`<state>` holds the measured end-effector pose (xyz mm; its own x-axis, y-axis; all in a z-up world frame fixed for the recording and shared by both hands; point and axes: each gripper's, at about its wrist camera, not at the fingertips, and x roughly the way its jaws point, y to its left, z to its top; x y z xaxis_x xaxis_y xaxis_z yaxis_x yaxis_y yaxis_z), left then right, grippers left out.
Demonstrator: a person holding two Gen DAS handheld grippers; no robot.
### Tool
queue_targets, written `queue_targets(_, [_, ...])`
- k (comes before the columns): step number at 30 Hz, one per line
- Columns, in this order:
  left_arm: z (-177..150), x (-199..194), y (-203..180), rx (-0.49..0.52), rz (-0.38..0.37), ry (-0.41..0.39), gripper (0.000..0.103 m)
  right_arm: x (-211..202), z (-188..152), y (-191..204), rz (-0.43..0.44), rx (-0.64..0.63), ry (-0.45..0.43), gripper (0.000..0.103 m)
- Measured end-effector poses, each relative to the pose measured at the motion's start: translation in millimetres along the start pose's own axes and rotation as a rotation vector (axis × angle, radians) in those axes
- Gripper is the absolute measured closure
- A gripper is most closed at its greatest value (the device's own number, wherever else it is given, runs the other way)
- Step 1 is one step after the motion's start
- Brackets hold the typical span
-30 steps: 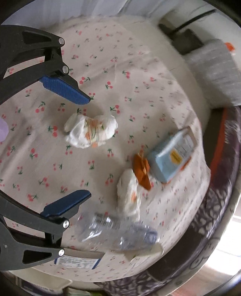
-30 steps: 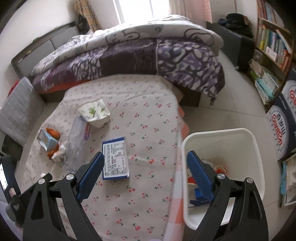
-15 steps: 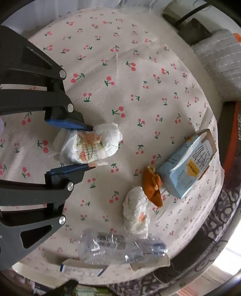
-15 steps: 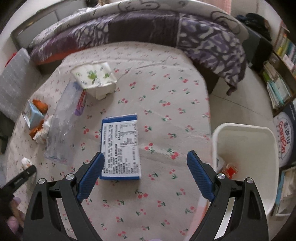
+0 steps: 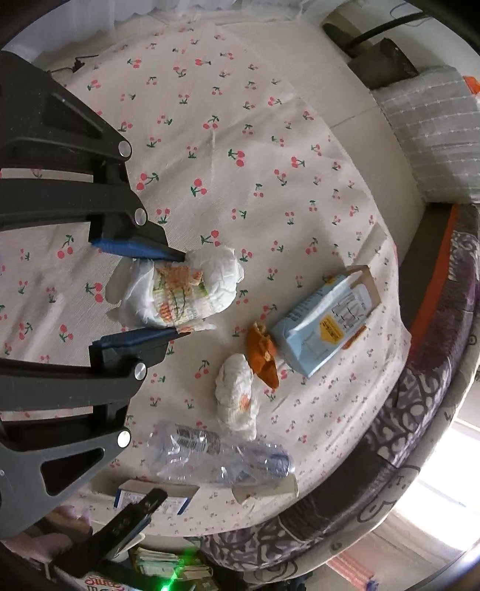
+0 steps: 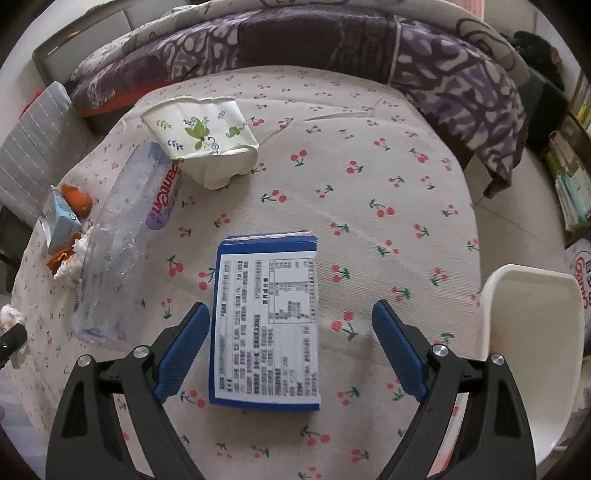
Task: Collect trash
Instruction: 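Grasp and lift the white-and-blue box with the right tool while the left holds the tissue wad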
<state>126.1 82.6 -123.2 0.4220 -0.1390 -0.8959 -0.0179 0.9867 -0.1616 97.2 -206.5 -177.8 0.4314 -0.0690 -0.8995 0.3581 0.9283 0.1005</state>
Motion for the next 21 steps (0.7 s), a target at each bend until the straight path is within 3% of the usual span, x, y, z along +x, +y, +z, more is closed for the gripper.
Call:
queue_targets(2, [1,-3,-2,0.009,-0.001,-0.008,0.071,3,-1,4,-0.016,-0.022,-0.005,0.024])
queue_targets(5, [-2,-8,-2,0.018,-0.005,-0.016,0.071,3,-1,8,-0.03,-0.046,-0.026,0.049])
queue_targets(21, [2,-34,7,-0.011,0.003,-0.123,0.071,-67,10,29,0.099,-0.032,-0.223,0.049])
